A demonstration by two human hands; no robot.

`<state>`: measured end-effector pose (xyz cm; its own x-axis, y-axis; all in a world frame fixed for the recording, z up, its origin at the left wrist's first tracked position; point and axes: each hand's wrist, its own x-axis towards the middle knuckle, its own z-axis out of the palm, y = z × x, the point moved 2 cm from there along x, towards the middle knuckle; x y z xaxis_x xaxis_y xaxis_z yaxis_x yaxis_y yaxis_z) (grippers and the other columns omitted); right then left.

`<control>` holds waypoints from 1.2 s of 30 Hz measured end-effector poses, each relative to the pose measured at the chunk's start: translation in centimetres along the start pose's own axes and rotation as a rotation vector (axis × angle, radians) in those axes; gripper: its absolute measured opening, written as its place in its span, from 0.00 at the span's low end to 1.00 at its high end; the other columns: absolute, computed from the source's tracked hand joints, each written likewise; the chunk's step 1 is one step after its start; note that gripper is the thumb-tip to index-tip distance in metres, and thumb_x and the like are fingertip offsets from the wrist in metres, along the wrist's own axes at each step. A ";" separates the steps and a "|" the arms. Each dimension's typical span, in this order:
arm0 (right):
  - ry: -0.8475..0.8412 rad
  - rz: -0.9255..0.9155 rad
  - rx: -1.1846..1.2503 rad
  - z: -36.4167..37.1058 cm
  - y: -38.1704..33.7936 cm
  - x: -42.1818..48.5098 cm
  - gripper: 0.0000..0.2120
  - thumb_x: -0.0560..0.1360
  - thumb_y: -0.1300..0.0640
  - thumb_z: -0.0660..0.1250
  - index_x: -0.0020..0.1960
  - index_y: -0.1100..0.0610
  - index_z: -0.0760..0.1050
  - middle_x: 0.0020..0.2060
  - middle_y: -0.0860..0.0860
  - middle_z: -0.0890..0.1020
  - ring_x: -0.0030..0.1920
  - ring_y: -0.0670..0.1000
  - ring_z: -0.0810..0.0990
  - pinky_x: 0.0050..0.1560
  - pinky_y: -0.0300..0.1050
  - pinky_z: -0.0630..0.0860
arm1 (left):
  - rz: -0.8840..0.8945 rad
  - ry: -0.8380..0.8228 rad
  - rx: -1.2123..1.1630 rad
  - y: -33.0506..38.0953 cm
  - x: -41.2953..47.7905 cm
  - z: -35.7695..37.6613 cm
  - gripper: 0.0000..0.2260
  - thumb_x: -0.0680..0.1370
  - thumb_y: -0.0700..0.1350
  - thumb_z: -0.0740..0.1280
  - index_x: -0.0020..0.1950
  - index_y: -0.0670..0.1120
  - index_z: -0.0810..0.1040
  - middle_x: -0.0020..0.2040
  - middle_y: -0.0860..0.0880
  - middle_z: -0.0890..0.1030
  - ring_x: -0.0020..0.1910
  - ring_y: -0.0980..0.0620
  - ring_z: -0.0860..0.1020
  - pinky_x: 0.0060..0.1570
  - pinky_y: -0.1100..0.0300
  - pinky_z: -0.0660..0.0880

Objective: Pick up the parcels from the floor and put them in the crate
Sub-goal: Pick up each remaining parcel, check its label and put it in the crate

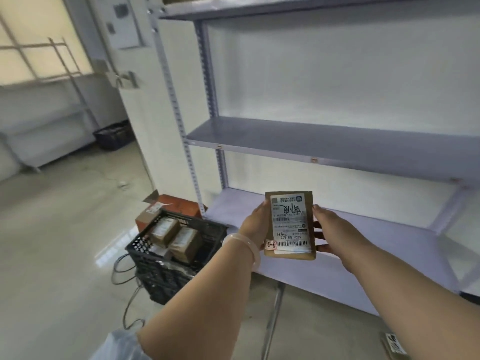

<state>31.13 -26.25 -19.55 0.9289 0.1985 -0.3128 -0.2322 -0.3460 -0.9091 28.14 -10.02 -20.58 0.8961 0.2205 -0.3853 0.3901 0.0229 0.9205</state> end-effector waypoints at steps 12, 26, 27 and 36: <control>-0.234 0.030 -0.018 28.9 -7.2 4.8 0.18 0.82 0.43 0.50 0.65 0.47 0.70 0.51 0.49 0.78 0.54 0.52 0.77 0.56 0.54 0.75 | -0.126 0.127 -0.136 -3.9 3.5 -29.6 0.21 0.78 0.63 0.56 0.58 0.50 0.80 0.48 0.49 0.85 0.50 0.47 0.82 0.53 0.50 0.78; -0.203 0.151 0.071 42.2 -10.8 14.4 0.22 0.81 0.41 0.52 0.69 0.50 0.69 0.51 0.48 0.77 0.57 0.54 0.75 0.62 0.58 0.73 | -0.156 0.142 -0.015 -4.0 14.0 -43.1 0.14 0.81 0.59 0.52 0.45 0.56 0.74 0.47 0.50 0.82 0.51 0.46 0.80 0.58 0.49 0.76; -0.204 0.152 0.065 42.4 -10.9 15.3 0.21 0.81 0.41 0.52 0.68 0.50 0.69 0.49 0.47 0.77 0.56 0.53 0.75 0.62 0.57 0.73 | -0.161 0.142 -0.021 -3.9 15.0 -43.3 0.13 0.82 0.58 0.52 0.44 0.56 0.73 0.46 0.50 0.82 0.52 0.46 0.80 0.60 0.47 0.75; -0.225 0.206 0.139 43.3 -12.0 24.6 0.18 0.82 0.42 0.51 0.62 0.49 0.72 0.48 0.48 0.79 0.50 0.50 0.77 0.60 0.56 0.75 | -0.183 0.111 -0.010 -1.4 23.9 -44.4 0.22 0.81 0.60 0.52 0.64 0.50 0.76 0.49 0.49 0.84 0.49 0.49 0.81 0.59 0.47 0.76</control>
<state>44.28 22.50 -28.21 0.7747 0.3405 -0.5328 -0.4601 -0.2744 -0.8444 39.61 38.53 -28.21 0.7813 0.3175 -0.5374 0.5419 0.0824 0.8364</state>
